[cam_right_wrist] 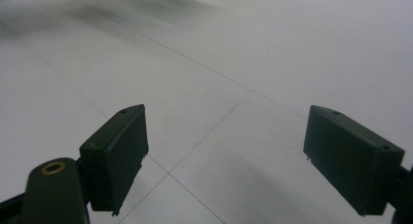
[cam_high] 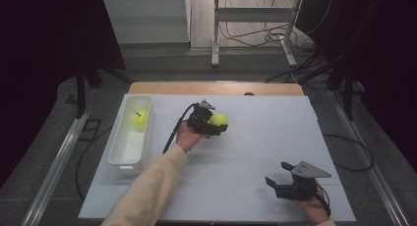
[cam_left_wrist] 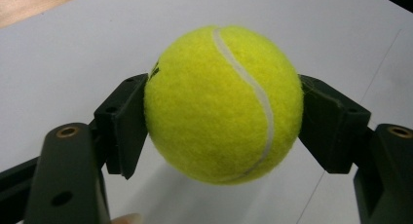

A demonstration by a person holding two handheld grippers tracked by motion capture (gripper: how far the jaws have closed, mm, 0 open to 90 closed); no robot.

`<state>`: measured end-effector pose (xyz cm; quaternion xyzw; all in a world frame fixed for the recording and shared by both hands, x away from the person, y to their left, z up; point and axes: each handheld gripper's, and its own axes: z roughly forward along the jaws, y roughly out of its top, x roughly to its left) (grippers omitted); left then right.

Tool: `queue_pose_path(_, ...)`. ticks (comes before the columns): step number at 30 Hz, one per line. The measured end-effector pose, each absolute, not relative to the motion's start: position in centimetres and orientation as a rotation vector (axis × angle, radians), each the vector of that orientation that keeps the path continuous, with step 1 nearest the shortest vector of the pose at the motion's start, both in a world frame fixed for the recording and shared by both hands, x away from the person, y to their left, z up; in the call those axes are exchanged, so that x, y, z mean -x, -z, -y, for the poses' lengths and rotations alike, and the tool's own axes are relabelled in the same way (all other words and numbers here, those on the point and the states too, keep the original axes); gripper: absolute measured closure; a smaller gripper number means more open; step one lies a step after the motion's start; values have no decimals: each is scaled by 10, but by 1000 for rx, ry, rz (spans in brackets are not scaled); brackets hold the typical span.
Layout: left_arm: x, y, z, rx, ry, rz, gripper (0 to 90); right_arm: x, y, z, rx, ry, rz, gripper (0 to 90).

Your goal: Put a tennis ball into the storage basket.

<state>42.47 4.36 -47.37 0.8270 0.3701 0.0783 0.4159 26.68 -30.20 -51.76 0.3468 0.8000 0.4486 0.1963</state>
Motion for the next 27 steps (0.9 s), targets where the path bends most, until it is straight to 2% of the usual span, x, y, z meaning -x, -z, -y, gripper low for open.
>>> queue_pose_path(27, -404, 459, -61, -2040, -203, -881, 268, -267, 518, 302, -968, -1248, -2244, 167)
